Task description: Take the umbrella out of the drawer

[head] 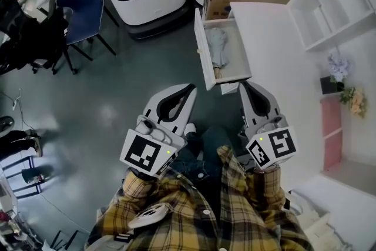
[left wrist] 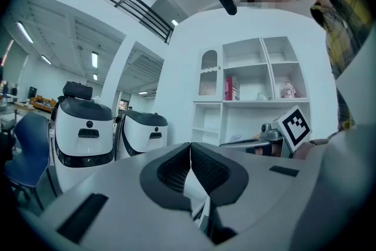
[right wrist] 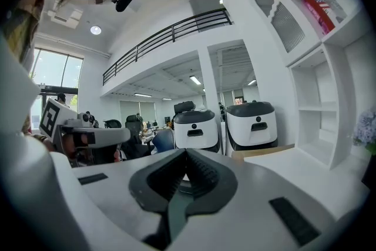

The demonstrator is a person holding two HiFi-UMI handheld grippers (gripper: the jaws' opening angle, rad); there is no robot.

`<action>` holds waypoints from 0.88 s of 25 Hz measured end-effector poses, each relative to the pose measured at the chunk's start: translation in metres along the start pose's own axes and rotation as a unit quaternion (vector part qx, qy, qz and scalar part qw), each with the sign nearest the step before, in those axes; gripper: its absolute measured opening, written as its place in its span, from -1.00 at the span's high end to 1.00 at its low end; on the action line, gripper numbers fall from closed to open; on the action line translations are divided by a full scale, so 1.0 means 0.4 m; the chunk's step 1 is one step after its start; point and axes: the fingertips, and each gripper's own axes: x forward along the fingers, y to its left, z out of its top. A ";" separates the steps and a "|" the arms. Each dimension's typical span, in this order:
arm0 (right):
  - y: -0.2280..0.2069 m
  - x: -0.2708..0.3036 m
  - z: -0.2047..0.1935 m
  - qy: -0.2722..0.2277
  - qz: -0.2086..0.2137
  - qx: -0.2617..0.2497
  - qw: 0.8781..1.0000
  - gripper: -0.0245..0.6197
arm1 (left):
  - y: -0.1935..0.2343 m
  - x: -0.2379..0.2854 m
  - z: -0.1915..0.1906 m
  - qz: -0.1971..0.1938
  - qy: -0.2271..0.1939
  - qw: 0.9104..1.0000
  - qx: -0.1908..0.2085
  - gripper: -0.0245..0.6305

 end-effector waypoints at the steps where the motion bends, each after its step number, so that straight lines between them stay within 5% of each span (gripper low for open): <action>1: -0.001 0.006 0.002 0.001 -0.002 -0.001 1.000 0.87 | 0.009 0.000 -0.001 0.000 0.001 1.000 -0.002 0.86; 13: -0.067 0.100 -0.026 0.029 -0.004 0.006 1.000 0.87 | 0.120 0.058 -0.016 0.023 0.007 1.000 -0.015 0.86; 22: -0.223 0.225 -0.020 0.046 -0.016 0.014 0.999 0.87 | 0.232 0.210 0.006 0.035 0.010 0.999 -0.015 0.86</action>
